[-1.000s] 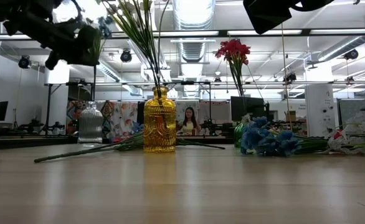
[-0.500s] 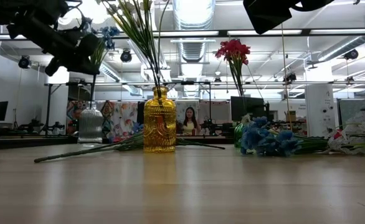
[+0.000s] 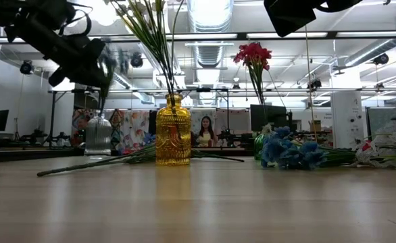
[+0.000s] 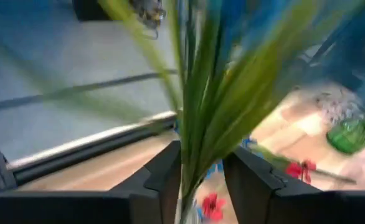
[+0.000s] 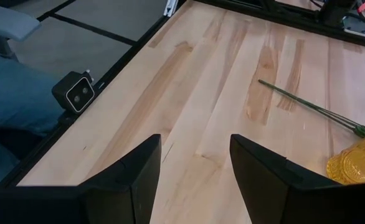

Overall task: Sort flowers into vase by color
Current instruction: Put the bottom blue flowers into the transparent vase, then put the left red flowers into the green vase

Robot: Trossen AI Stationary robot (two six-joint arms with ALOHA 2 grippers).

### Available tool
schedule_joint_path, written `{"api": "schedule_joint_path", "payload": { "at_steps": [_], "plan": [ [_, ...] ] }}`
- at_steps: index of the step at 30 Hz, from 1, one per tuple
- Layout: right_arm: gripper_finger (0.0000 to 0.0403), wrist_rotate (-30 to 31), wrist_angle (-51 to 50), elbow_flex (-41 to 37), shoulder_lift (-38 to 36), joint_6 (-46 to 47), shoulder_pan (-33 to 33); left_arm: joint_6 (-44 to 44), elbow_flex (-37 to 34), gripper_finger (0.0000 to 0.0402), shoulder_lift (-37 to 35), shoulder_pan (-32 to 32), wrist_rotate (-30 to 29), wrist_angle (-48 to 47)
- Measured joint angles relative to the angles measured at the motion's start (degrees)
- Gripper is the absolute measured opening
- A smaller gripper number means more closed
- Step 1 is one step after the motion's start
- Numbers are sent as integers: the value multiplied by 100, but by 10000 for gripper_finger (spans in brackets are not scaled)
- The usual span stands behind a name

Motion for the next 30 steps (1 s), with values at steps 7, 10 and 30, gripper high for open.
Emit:
{"api": "schedule_joint_path", "payload": {
  "at_steps": [7, 10, 30],
  "plan": [
    [187, 0, 2, 0, 0, -1, 0, -42, 0, 134, -154, -4, 2, -843],
    [187, 0, 2, 0, 0, 0, 0, -196, 2, 143, -304, -4, 18, -1119],
    [188, 9, 7, 0, 0, 95, 1, -1290, 345, 153, -937, -789, 1014, -2371]
  ]
}}
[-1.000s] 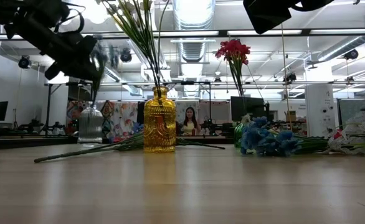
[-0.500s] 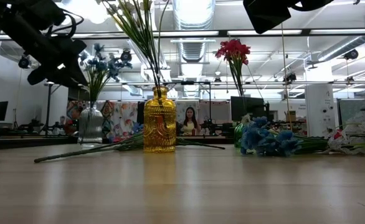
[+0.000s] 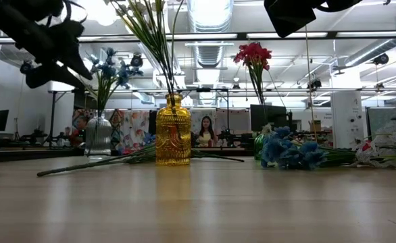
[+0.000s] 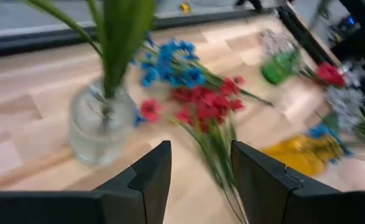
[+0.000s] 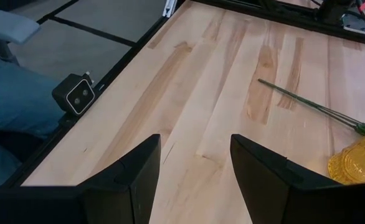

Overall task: Sort flowers into vase by color
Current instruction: Put the left red flowers into the green vase

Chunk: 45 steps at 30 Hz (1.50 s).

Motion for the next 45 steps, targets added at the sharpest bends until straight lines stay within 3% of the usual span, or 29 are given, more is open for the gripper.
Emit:
{"api": "schedule_joint_path", "payload": {
  "at_steps": [5, 10, 19, 27, 35, 39, 45],
  "plan": [
    [188, 0, -8, 0, 0, 68, -2, -472, 79, 153, -92, -806, -71, -45],
    [188, 1, -213, 3, -4, 285, -1, -1156, -19, 153, -66, -1932, -569, -59],
    [187, -38, -1119, 7, -65, 731, 11, -2525, -245, 153, 326, -4323, -2230, 174],
    [188, -56, -1518, 7, -362, 1098, 30, -3501, -253, 153, 1024, -6031, -3521, 278],
    [189, -63, -1615, 7, -413, 1034, 52, -3460, -256, 153, 2468, -6827, -4075, 1450],
    [189, -61, -1608, 7, -413, 996, 53, -3508, -256, 153, 3465, -6943, -4195, 1983],
    [189, -62, -1608, 7, -413, 963, 53, -4262, -220, 155, 4785, -6943, -4685, 2233]
  ]
}}
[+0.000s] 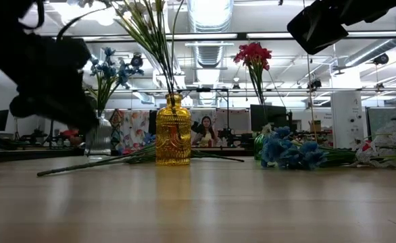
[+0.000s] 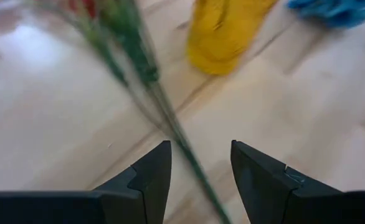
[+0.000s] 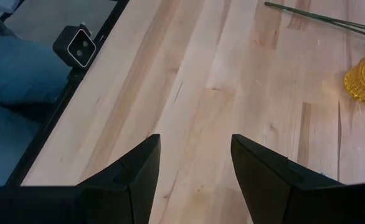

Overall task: Sort flowers into vase by color
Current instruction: Put the left red flowers into the green vase

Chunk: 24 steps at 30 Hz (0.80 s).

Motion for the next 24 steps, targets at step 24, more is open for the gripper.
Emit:
{"api": "schedule_joint_path", "payload": {
  "at_steps": [24],
  "plan": [
    [189, 3, 69, -2, 2, -122, -2, -276, 34, 178, 1980, -9, -366, 1326]
  ]
}}
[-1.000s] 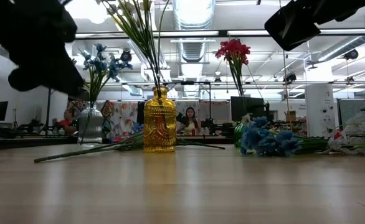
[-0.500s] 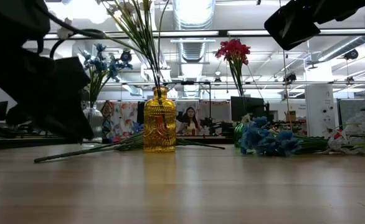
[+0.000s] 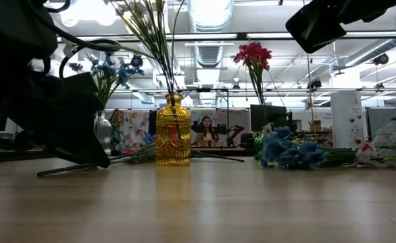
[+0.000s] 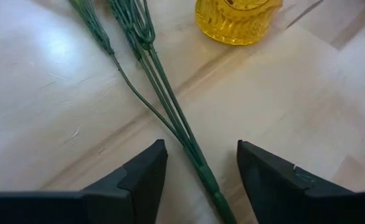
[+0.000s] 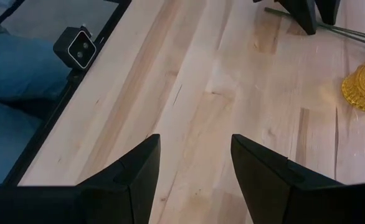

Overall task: Sort flowers into vase by color
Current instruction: Put the left red flowers into the green vase

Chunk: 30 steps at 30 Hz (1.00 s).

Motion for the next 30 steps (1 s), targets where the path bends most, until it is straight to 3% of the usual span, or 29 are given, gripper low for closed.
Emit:
{"api": "schedule_joint_path", "payload": {
  "at_steps": [12, 22, 27, 30],
  "plan": [
    [189, 0, 44, -4, 0, 0, 0, -433, -15, 9, -97, 11, 14, -193],
    [189, 2, 43, -4, 2, 51, 0, -711, 70, 1, -300, 4, 47, -459],
    [189, 1, 42, -4, 2, 63, 0, -862, 392, 0, -705, -27, 223, -1584],
    [189, 2, 43, -4, 2, 100, 0, -988, 766, 0, -966, -103, 617, -2668]
  ]
}}
